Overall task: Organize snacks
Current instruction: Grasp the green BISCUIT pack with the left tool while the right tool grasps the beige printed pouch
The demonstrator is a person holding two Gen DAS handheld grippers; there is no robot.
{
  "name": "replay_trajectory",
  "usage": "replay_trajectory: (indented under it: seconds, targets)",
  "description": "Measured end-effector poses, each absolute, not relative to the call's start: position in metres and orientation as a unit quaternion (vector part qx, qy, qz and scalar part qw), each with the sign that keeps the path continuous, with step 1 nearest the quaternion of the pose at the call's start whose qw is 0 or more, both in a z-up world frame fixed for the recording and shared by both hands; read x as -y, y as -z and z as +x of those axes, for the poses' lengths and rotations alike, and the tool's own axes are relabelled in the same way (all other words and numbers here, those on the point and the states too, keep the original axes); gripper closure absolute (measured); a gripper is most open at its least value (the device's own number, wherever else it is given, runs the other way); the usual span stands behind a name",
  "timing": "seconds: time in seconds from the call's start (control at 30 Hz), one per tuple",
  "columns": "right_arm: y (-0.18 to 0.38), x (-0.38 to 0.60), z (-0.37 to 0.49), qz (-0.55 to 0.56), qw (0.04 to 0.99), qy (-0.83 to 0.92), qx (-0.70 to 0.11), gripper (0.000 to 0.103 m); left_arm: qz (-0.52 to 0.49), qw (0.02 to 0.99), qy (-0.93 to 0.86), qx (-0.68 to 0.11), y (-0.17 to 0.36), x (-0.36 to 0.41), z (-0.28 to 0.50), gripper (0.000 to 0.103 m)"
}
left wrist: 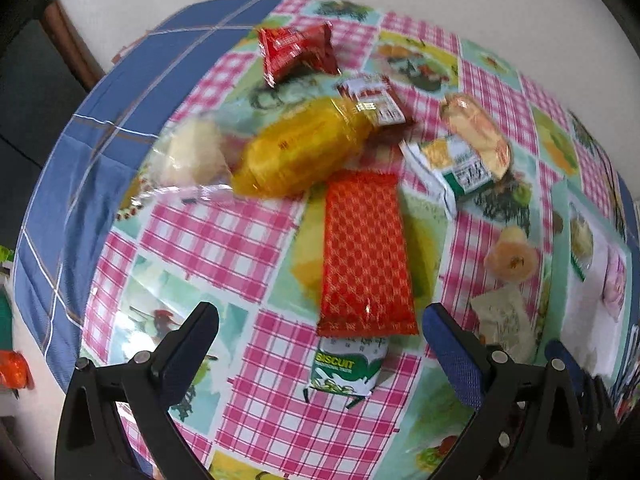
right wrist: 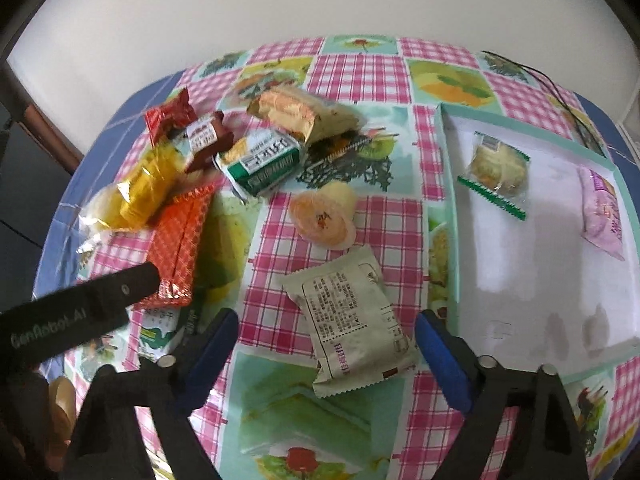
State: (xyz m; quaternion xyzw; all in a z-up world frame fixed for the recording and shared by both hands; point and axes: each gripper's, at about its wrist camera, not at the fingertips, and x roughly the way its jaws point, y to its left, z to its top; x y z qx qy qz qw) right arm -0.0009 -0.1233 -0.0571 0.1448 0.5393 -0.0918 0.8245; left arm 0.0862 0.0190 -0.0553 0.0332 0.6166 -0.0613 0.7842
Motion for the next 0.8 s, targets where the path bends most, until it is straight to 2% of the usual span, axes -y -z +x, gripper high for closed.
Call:
replay_trajectory:
  seconds: [0.23,0.37,0.47,0.63,0.73,0.8]
  targets:
    - [0.074,0.127,0.004,0.131,0.813,0.1,-0.558,0.025,0.045,0.761,0.074,-0.643,0.076,-0.009,0.082,0.003]
    - [0.083,0.129,0.006,0.128,0.805,0.102,-0.57,0.034,0.056,0.753,0.076,-0.651,0.084,-0.004,0.08,0.013]
    - [0.084,0.127,0.007,0.117,0.804,0.104,-0.573,0.046,0.058,0.748,0.082,-0.656,0.089,-0.001,0.078,0.018]
    - [0.085,0.121,0.002,0.11,0.803,0.1,-0.578,0.048,0.059,0.744,0.083,-0.661,0.098,0.006,0.072,0.032]
    - [0.086,0.12,-0.003,0.113,0.8,0.102,-0.58,0.048,0.059,0.739,0.086,-0.665,0.104,0.008,0.068,0.049]
    - [0.086,0.121,-0.007,0.113,0.798,0.103,-0.583,0.048,0.062,0.741,0.089,-0.663,0.103,0.008,0.067,0.054]
